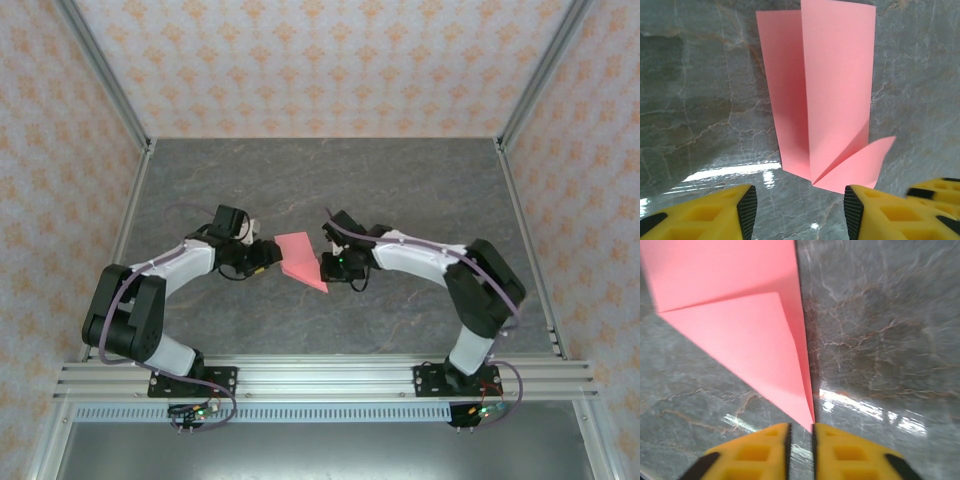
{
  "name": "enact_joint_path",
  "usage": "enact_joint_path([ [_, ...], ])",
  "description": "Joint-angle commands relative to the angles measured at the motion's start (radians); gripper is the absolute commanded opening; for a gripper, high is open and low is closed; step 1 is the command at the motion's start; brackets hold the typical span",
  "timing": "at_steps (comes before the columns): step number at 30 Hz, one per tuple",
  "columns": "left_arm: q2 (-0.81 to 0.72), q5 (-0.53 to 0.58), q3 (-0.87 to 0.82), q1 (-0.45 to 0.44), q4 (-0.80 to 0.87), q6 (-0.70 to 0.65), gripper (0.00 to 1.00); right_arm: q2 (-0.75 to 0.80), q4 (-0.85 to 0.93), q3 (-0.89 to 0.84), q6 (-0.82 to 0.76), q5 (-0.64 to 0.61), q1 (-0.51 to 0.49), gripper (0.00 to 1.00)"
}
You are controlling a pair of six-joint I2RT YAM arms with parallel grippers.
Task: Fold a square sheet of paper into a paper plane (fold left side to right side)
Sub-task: Third fold the triangle at the center of the table, then fourth fold the wing at the center of the table.
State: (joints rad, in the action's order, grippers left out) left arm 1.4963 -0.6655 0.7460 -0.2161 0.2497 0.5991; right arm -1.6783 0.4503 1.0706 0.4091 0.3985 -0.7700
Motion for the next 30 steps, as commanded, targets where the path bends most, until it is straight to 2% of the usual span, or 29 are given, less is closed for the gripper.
enact_joint_path([
  [1, -0.009, -0.026, -0.034, -0.008, -0.089, 0.109, 0.53, 0.104, -0.054, -0.052, -0.053, -0.115, -0.006, 0.31],
  [3, 0.004, -0.051, -0.05, -0.009, -0.152, 0.154, 0.54, 0.139, -0.056, -0.069, -0.081, -0.137, -0.015, 0.36],
  [6, 0.034, -0.081, -0.052, -0.025, -0.223, 0.201, 0.54, 0.169, -0.07, -0.088, -0.108, -0.164, -0.038, 0.38],
  [9, 0.067, -0.063, -0.023, -0.043, -0.214, 0.201, 0.53, 0.177, -0.102, -0.097, -0.133, -0.169, -0.067, 0.39],
  [16, 0.122, -0.05, 0.02, -0.052, -0.219, 0.218, 0.52, 0.17, -0.173, -0.105, -0.254, -0.248, -0.13, 0.51],
  [20, 0.144, -0.061, 0.034, -0.054, -0.246, 0.241, 0.5, 0.173, -0.245, -0.15, -0.317, -0.242, -0.153, 0.53],
  [24, 0.162, -0.067, 0.052, -0.057, -0.244, 0.25, 0.4, 0.14, -0.308, -0.175, -0.378, -0.258, -0.191, 0.56],
  [30, 0.145, -0.064, 0.07, -0.058, -0.228, 0.254, 0.39, 0.053, -0.324, -0.133, -0.428, -0.282, -0.241, 0.56],
])
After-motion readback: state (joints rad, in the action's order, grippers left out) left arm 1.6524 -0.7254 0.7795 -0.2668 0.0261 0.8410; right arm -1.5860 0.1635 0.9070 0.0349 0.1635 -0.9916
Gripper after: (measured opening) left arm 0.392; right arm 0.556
